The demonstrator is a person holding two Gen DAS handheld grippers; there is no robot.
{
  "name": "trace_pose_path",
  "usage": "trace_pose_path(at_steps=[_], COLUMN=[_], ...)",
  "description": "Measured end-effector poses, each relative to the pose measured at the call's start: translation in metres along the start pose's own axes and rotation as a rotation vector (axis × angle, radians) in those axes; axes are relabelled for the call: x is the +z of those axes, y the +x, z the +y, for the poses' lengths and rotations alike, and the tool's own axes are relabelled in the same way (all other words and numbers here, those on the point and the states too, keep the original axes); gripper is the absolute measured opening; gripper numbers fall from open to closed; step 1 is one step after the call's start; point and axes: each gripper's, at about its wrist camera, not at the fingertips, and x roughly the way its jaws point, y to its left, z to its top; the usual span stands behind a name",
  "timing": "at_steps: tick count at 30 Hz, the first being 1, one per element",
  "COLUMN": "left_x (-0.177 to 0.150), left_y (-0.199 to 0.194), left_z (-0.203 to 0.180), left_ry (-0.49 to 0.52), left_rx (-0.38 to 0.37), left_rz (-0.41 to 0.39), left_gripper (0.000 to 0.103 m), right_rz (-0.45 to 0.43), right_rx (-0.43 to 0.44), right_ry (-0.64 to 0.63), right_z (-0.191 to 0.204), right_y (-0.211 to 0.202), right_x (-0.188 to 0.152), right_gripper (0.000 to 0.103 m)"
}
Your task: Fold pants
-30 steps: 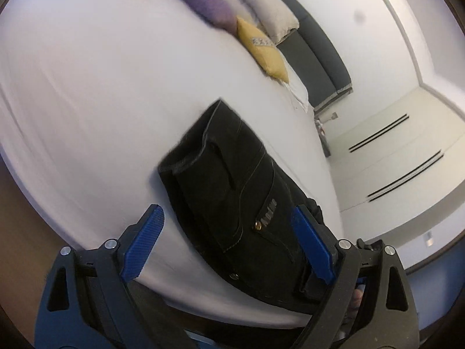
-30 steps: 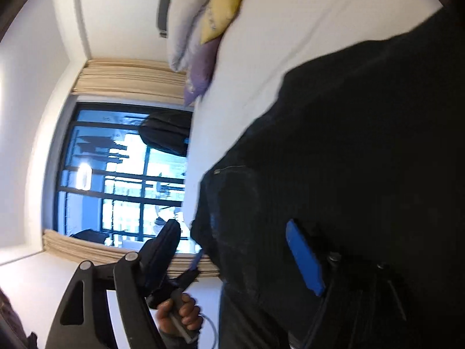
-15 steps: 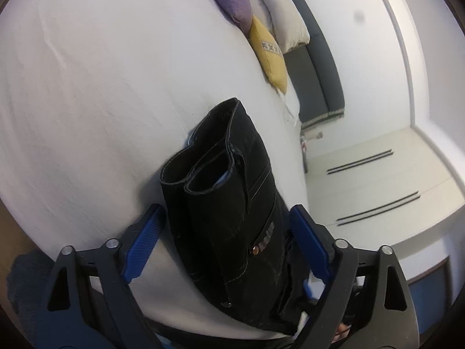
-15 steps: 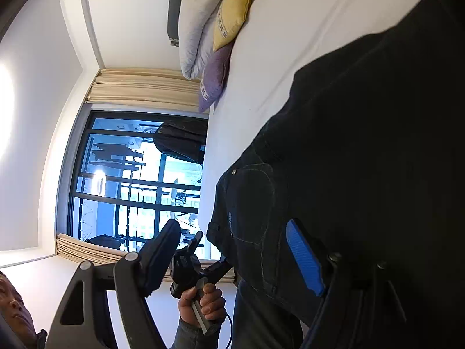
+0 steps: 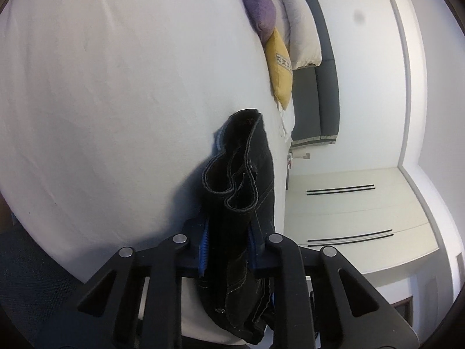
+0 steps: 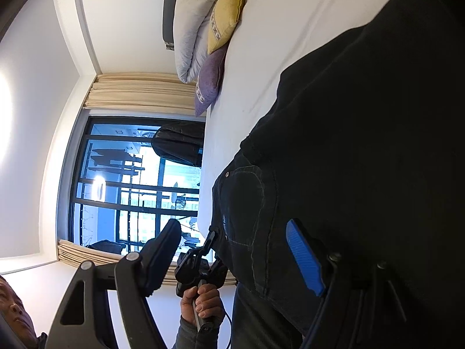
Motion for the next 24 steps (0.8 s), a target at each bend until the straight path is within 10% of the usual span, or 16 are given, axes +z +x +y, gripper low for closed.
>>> trace_pose_path(at_steps=[7, 13, 19, 24], left_x=[-0.004, -0.029, -0.120, -0.202], left_y=[0.001, 0.012, 0.079, 0.142], left_z=[-0.031, -0.122, -0.213, -0.215], left_ry=[0.074, 0.377, 0.767, 0.894], left_rx=[0.012, 0.051, 0.067, 0.078], left_rz=[-0.032, -0.012, 0.171, 0.373], left_gripper=[0.016, 0.015, 0.015, 0.015], right_rz=[0.040, 0.071, 0.034, 0.033], right_rx=[-0.102, -0.127, -0.076, -0.049], right_ry=[-0.009, -0.049, -0.022, -0.052], right_z=[-0.009, 0.001, 0.017, 0.038], right_y=[0.005, 0.005, -0.019, -0.039], right_x=[0.003, 0.004, 0.027, 0.051], right_gripper=[0.063, 0.079, 0.084, 0.088])
